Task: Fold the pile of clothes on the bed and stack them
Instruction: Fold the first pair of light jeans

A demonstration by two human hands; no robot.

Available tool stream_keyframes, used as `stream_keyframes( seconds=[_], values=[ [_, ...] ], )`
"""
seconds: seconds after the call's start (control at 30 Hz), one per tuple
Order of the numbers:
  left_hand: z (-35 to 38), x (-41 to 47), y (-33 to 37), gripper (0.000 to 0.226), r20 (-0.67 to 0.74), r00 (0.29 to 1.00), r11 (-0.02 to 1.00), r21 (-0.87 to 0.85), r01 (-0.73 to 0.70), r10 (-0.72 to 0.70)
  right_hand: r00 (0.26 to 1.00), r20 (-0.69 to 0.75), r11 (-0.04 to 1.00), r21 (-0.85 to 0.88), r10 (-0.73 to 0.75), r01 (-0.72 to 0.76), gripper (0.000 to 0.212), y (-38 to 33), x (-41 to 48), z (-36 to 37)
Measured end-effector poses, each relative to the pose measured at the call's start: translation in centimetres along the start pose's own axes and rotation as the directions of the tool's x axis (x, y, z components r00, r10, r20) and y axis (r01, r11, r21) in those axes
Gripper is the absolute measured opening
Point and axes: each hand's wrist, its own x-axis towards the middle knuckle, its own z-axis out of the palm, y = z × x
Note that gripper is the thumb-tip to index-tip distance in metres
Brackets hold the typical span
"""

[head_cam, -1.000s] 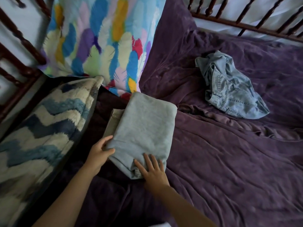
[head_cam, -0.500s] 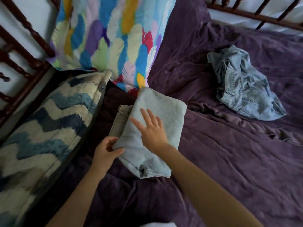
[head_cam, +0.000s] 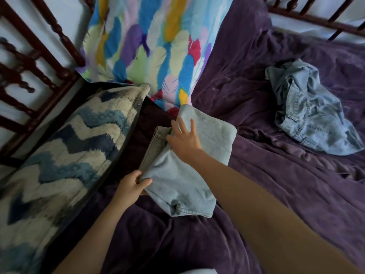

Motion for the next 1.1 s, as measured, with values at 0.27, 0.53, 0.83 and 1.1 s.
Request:
stream_keyframes(
  seconds=[0.27, 0.53, 0.83, 1.1],
  values=[
    [1.9, -0.1, 0.5, 0.017, 0.143, 0.946, 0.580, -0.760, 0.294, -0.292, 0.973, -0.225, 0.943, 0.331, 0.040, 0.038, 0.075, -6.3, -12.5, 10.3],
    [1.1, 0.0, -0.1, 0.038, 0.052, 0.961, 0.526, -0.828, 0.193, -0.270, 0.803, -0.585, 0.914, 0.377, 0.108, 0.151, 0.028, -6.5, -14.4, 10.1],
    [6.1, -1.8, -3.8, 0.054, 0.346, 0.539, 0.068, 0.793, -0.605, 0.768, 0.953, 0.066, 0.831, 0.473, 0.297, -0.292, 0.159, -6.3, -16.3, 14.7],
    [5.9, 2.3, -4.9, 0.055, 0.421, 0.691, -0.116, 0.889, -0.443, 0.587, 0.955, 0.082, 0.844, 0.450, 0.285, -0.291, 0.152, -5.6, -14.2, 15.7]
  ],
)
